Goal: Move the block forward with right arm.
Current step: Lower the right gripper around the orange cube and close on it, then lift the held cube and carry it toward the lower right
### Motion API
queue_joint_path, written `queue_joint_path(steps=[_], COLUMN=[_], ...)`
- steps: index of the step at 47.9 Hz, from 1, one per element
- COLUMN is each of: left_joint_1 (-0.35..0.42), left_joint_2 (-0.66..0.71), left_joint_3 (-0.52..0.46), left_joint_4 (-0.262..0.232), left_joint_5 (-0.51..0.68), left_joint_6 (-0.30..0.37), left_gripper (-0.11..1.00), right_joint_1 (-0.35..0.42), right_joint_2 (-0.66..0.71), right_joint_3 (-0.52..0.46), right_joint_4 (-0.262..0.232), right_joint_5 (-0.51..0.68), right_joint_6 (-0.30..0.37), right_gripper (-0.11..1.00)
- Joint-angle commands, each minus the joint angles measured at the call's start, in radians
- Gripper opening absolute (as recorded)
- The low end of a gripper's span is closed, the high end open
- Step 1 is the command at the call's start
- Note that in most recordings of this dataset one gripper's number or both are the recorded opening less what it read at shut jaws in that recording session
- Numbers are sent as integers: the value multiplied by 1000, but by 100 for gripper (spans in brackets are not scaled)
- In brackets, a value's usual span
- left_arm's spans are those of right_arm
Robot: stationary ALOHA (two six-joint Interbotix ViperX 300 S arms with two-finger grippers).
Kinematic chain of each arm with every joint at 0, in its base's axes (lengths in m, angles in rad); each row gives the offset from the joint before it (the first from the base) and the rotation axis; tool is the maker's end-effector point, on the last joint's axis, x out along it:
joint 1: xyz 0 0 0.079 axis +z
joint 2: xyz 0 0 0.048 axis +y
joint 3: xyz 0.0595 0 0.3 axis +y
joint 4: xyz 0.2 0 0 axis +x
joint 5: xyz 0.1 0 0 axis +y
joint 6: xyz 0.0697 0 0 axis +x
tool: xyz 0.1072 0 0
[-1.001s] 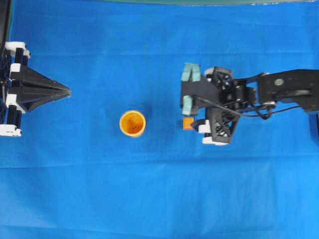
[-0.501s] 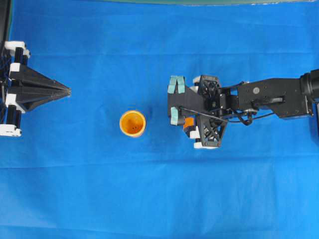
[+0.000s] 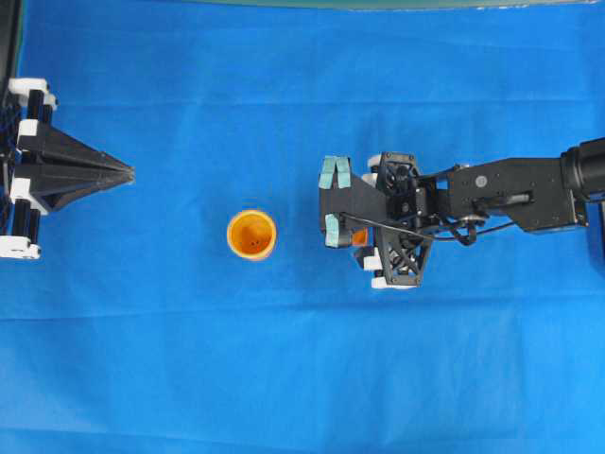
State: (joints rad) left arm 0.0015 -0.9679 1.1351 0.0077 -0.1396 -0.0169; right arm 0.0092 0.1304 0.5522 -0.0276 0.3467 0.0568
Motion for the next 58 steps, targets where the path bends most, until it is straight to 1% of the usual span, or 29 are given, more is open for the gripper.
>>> queue_joint_path(steps=[1, 28, 34, 37, 40, 43, 51, 58], left_joint_1=[0, 2, 2, 0, 0, 0, 0, 0], left_joint_2=[5, 5, 5, 5, 5, 5, 5, 5], left_joint_3=[-35, -35, -35, -35, -35, -35, -35, -35], left_joint_4=[3, 2, 3, 2, 2, 3, 2, 2], left_joint_5=[-6, -2, -3, -2, -2, -2, 0, 2], left_joint_6=[0, 0, 2, 2, 2, 2, 2, 3], left_gripper=[1, 1, 1, 1, 1, 1, 1, 1], right_joint_1=[3, 3, 3, 3, 3, 5, 5, 6], right_joint_2=[-5, 41, 41, 40, 37, 31, -18, -74], right_joint_3=[-3, -5, -8, -8, -14, -18, -41, -69], right_joint_4=[2, 0, 2, 2, 2, 2, 3, 2], right_joint_5=[-20, -54, -51, -51, -46, -40, 5, 97], right_joint_6=[-2, 0, 5, 9, 11, 11, 11, 11], right_gripper=[66, 64, 59, 54, 46, 42, 41, 41])
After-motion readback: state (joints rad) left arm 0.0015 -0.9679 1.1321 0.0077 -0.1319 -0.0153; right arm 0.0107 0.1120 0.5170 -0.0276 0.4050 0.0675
